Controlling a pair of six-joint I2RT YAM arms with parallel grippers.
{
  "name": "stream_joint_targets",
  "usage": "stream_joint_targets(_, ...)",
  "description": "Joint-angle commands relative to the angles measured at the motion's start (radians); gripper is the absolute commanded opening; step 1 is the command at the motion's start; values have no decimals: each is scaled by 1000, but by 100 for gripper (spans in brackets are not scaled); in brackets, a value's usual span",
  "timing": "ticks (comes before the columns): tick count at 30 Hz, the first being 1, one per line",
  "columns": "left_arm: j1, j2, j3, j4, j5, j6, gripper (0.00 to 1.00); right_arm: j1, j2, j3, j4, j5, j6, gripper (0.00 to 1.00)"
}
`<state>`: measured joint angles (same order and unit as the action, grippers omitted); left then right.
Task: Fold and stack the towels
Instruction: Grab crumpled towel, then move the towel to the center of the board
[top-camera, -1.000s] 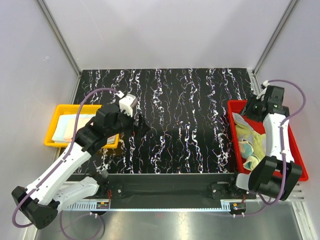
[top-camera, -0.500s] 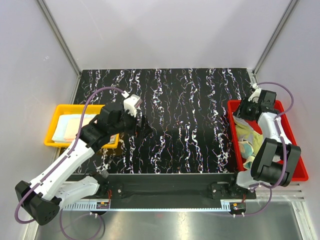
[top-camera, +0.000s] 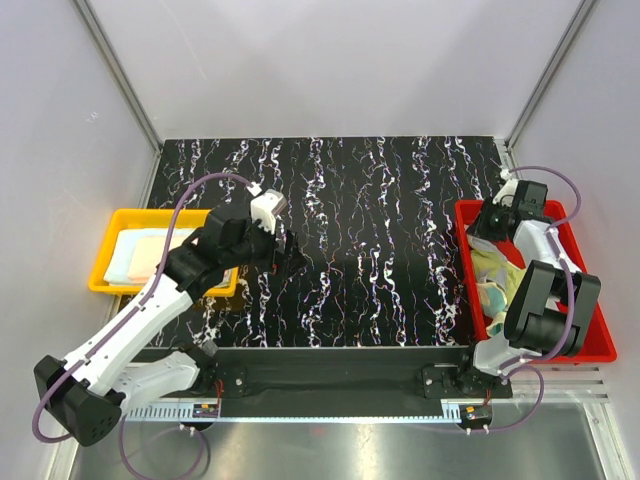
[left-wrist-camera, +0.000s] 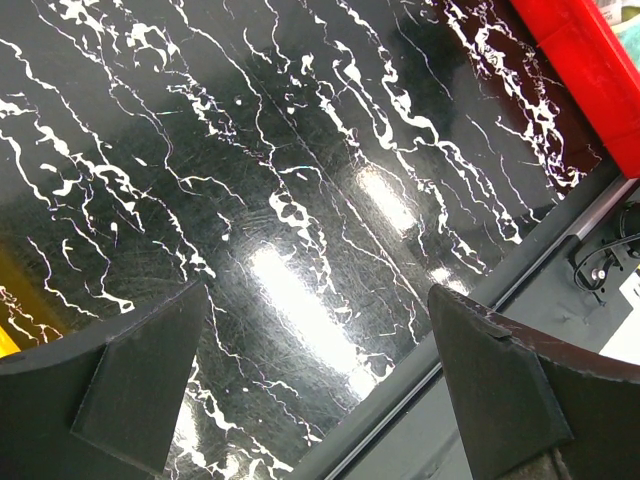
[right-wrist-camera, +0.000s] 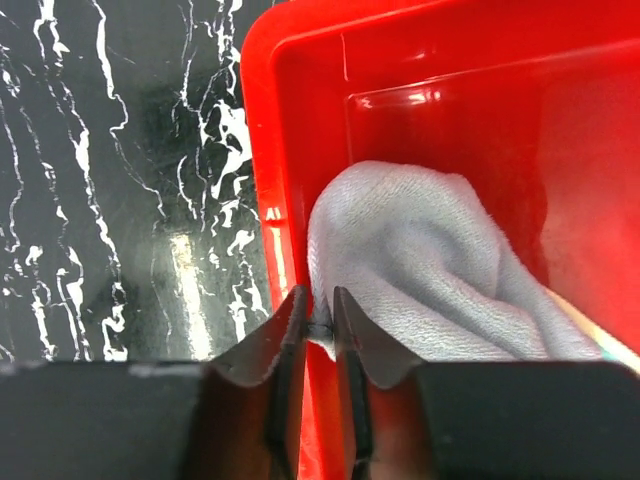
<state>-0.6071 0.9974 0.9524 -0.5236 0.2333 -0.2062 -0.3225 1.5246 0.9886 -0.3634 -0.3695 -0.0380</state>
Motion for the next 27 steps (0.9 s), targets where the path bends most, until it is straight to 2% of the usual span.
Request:
stream_joint_targets(1, 6, 4, 14, 37, 18, 18, 99, -1, 11, 51, 21, 36, -11, 19)
stream_joint_targets(6, 7, 17, 25, 33, 14, 13, 99, -1, 29, 90, -23, 70, -11, 0)
stream_joint_targets(9, 9, 21, 36, 16, -41, -5, 99, -1, 23, 157, -98, 112, 10, 0)
stream_joint_targets(12, 30, 9, 42, 16, -80, -41, 99, -3, -17, 319, -231, 194, 85, 0)
stream_joint_targets(14, 59, -14, 34, 49, -78, -88, 99, 0, -50, 508, -339, 172, 154, 0)
stream_joint_targets(15, 69, -19, 29, 59, -75, -100, 99, 2, -58, 577, -370, 147, 179, 0)
stream_joint_targets(16, 78, -20, 31, 63, -51, -113, 99, 10, -64, 728, -434, 109, 228, 0)
stream_joint_targets(18, 95, -14, 43, 53, -31, -113, 99, 55, -66, 878, -479, 54, 271, 0)
stream_joint_targets(19, 96, -8, 63, 34, -41, -113, 99, 77, -60, 1019, -506, 2, 311, 0)
stream_joint_targets(22, 98, -14, 89, 24, -63, -110, 99, 190, -49, 1242, -487, -115, 412, 0)
stream_joint_targets(24, 101, -20, 106, 4, -75, -105, 99, 247, -53, 1309, -421, -230, 490, 0)
stream_joint_targets(26, 101, -31, 126, -4, -91, -98, 99, 267, -73, 1299, -281, -300, 633, 0)
stream_joint_targets(27, 102, -34, 137, -15, -95, -96, 99, 276, -79, 1262, -220, -386, 685, 0)
